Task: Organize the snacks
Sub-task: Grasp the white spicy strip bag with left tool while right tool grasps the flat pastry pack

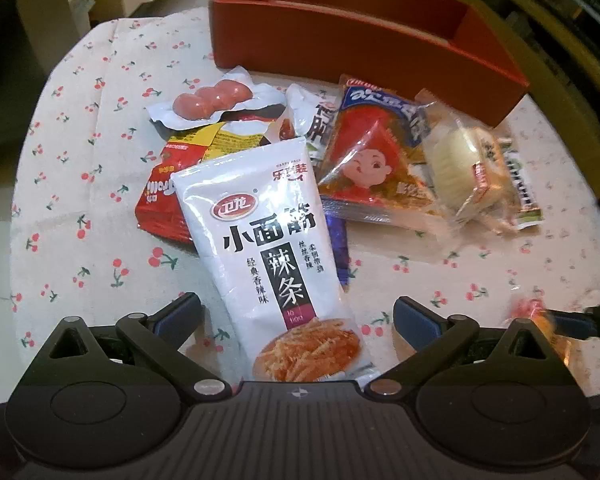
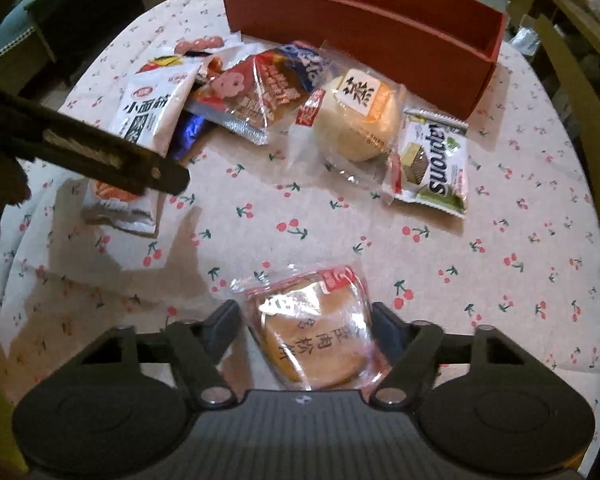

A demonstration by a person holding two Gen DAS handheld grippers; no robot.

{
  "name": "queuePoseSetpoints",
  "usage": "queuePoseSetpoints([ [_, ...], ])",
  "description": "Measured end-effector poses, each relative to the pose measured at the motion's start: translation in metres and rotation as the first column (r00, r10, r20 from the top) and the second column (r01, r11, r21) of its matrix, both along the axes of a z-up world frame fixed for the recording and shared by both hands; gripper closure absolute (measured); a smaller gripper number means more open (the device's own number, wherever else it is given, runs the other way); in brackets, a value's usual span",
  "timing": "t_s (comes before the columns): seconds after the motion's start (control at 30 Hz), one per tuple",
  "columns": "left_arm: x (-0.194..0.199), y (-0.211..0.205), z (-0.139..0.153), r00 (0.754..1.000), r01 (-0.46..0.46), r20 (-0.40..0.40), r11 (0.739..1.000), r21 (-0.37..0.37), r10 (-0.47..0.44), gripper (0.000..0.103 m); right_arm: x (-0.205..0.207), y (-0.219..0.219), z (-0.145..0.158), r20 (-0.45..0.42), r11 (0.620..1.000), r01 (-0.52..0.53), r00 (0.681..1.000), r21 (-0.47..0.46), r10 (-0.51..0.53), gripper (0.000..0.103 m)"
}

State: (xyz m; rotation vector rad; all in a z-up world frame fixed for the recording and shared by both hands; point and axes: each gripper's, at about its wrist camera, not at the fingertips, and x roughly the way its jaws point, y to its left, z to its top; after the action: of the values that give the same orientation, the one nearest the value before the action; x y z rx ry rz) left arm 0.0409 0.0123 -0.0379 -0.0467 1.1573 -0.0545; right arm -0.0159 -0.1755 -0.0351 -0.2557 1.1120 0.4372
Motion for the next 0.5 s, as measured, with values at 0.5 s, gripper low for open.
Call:
queuePoseSetpoints([
  [0.5,-0.013,0.007,0.008,0.999,-0.032,0.031,0.999,0.041,0.03,0.041,0.011,-0.01,0.019,0.043,0.99,0.133,0.99,0.056,-0.136,0.032],
])
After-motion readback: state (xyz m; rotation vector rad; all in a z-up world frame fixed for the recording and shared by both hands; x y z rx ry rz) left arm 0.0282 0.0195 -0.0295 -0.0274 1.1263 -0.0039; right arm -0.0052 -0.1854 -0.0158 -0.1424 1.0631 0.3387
